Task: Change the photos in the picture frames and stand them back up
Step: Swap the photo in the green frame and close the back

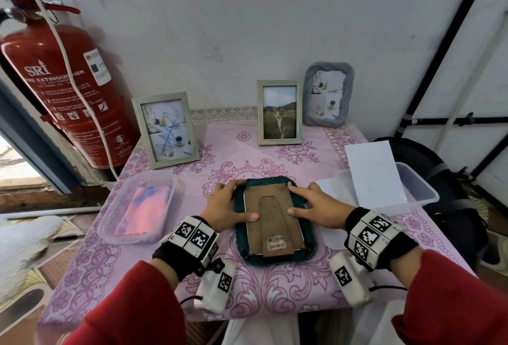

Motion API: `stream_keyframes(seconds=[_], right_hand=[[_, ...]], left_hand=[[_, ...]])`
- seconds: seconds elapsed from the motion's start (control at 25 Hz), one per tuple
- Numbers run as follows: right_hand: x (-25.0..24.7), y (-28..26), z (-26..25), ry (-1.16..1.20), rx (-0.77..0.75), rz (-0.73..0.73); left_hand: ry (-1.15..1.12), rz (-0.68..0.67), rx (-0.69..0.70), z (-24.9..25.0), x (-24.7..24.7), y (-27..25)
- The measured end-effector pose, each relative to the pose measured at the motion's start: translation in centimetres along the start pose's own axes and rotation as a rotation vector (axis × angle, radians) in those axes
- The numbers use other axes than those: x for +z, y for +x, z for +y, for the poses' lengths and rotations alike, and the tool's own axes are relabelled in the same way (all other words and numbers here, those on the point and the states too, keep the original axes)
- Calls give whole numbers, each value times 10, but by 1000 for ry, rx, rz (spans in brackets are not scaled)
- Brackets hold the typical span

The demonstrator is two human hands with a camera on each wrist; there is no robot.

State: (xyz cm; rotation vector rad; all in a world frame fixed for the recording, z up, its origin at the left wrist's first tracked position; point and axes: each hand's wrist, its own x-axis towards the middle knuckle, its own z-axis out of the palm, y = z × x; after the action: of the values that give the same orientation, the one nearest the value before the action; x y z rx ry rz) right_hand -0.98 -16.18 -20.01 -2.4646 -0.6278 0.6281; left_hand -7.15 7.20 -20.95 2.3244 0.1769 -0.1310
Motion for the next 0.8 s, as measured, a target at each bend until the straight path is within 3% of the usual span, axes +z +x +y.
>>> stream_keyframes(seconds=[0.4, 0.56, 0.68, 0.8], right_hand=[[-1, -27, -5, 62, -53, 223], [4, -60, -9, -10, -113, 293], [13, -78, -14, -65, -58, 208], [21, -87, -15, -165, -11, 265]], left_hand=[[-106, -51, -10, 8, -8, -26], [99, 100, 57, 8, -1, -63], [205, 87, 92, 9, 6, -90], [279, 115, 101, 9, 12, -105]])
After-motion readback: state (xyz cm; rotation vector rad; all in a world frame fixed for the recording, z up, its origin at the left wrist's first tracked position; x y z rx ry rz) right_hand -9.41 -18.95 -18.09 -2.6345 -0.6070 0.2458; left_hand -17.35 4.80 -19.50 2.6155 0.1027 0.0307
